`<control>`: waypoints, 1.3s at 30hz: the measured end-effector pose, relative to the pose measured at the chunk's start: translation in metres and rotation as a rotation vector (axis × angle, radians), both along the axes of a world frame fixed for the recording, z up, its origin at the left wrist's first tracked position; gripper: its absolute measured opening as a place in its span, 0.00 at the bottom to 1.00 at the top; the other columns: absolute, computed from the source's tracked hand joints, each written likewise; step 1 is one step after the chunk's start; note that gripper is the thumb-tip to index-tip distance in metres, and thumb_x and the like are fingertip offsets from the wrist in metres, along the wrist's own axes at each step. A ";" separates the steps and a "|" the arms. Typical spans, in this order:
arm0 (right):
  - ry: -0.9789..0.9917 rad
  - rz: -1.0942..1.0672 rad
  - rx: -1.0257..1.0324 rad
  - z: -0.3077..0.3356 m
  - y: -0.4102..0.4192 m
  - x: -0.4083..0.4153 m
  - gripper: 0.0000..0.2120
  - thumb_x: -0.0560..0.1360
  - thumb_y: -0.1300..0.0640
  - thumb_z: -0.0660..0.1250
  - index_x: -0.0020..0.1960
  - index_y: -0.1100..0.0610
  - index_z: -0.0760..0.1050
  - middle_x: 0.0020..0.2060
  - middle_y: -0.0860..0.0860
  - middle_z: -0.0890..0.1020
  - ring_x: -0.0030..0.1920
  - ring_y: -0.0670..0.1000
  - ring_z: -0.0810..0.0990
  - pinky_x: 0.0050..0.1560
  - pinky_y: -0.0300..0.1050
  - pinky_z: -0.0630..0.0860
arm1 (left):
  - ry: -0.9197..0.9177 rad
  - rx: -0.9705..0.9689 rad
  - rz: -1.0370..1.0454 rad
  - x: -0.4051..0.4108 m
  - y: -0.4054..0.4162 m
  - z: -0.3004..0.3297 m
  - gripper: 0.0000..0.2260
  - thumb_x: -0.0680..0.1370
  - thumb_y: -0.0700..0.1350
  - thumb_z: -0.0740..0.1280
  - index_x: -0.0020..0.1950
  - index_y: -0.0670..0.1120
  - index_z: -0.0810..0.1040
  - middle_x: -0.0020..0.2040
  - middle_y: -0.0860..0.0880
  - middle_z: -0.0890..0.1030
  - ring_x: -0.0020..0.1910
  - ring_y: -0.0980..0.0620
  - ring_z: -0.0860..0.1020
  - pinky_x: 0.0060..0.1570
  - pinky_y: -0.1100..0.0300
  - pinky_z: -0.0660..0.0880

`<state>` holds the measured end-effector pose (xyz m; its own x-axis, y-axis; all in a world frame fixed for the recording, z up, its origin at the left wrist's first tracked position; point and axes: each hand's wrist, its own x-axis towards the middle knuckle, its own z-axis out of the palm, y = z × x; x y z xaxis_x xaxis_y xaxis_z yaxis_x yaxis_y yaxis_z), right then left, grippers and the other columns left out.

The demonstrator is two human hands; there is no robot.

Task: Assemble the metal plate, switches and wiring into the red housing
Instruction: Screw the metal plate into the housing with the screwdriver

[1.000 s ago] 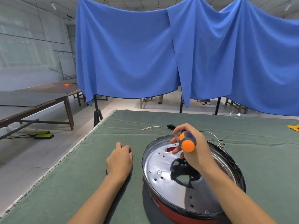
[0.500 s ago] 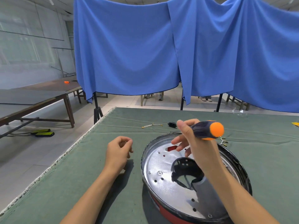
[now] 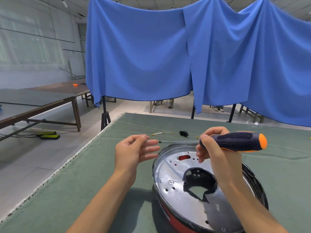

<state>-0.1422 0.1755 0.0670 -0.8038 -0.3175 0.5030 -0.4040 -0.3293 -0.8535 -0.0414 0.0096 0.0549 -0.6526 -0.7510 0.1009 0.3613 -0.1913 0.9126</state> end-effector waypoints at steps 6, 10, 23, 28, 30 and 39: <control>0.042 0.046 -0.063 0.000 -0.003 0.003 0.04 0.69 0.61 0.65 0.40 0.62 0.71 0.25 0.55 0.77 0.24 0.52 0.75 0.24 0.42 0.74 | 0.077 0.308 -0.065 -0.002 -0.008 -0.002 0.04 0.79 0.34 0.60 0.47 0.38 0.73 0.36 0.39 0.84 0.33 0.47 0.84 0.27 0.60 0.79; 0.062 0.077 -0.090 0.002 -0.003 0.006 0.05 0.69 0.62 0.64 0.39 0.64 0.70 0.25 0.55 0.77 0.24 0.53 0.75 0.24 0.42 0.74 | 0.104 0.453 -0.099 -0.002 -0.011 -0.002 0.05 0.81 0.34 0.58 0.49 0.36 0.73 0.39 0.38 0.83 0.32 0.47 0.84 0.27 0.59 0.79; 0.031 0.071 -0.120 0.005 -0.001 0.008 0.06 0.74 0.68 0.65 0.39 0.63 0.71 0.25 0.54 0.78 0.25 0.54 0.77 0.26 0.45 0.77 | 0.056 0.461 0.004 -0.001 -0.013 -0.001 0.07 0.81 0.33 0.57 0.45 0.36 0.72 0.43 0.37 0.82 0.38 0.44 0.83 0.31 0.56 0.81; 0.012 0.106 -0.116 0.007 -0.004 0.015 0.05 0.69 0.62 0.66 0.38 0.64 0.71 0.26 0.57 0.80 0.25 0.56 0.79 0.27 0.43 0.78 | 0.075 0.412 -0.024 -0.003 -0.006 0.000 0.05 0.81 0.33 0.56 0.53 0.35 0.71 0.37 0.39 0.84 0.34 0.46 0.84 0.30 0.56 0.81; -0.002 0.106 -0.114 0.008 -0.004 0.015 0.06 0.69 0.61 0.65 0.39 0.64 0.71 0.26 0.56 0.79 0.25 0.56 0.80 0.27 0.43 0.78 | 0.082 0.424 -0.043 -0.004 -0.003 0.000 0.08 0.81 0.34 0.56 0.57 0.34 0.71 0.37 0.39 0.84 0.34 0.46 0.84 0.30 0.56 0.81; -0.006 0.113 -0.096 0.006 -0.001 0.014 0.07 0.75 0.71 0.63 0.39 0.66 0.71 0.25 0.55 0.79 0.25 0.54 0.79 0.27 0.44 0.78 | 0.113 0.533 -0.088 -0.003 -0.003 0.001 0.08 0.81 0.34 0.56 0.46 0.34 0.72 0.33 0.40 0.83 0.29 0.48 0.83 0.28 0.58 0.80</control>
<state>-0.1277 0.1741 0.0734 -0.7689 -0.3570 0.5304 -0.3544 -0.4525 -0.8183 -0.0446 0.0062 0.0557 -0.7224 -0.6602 -0.2056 0.4129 -0.6504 0.6376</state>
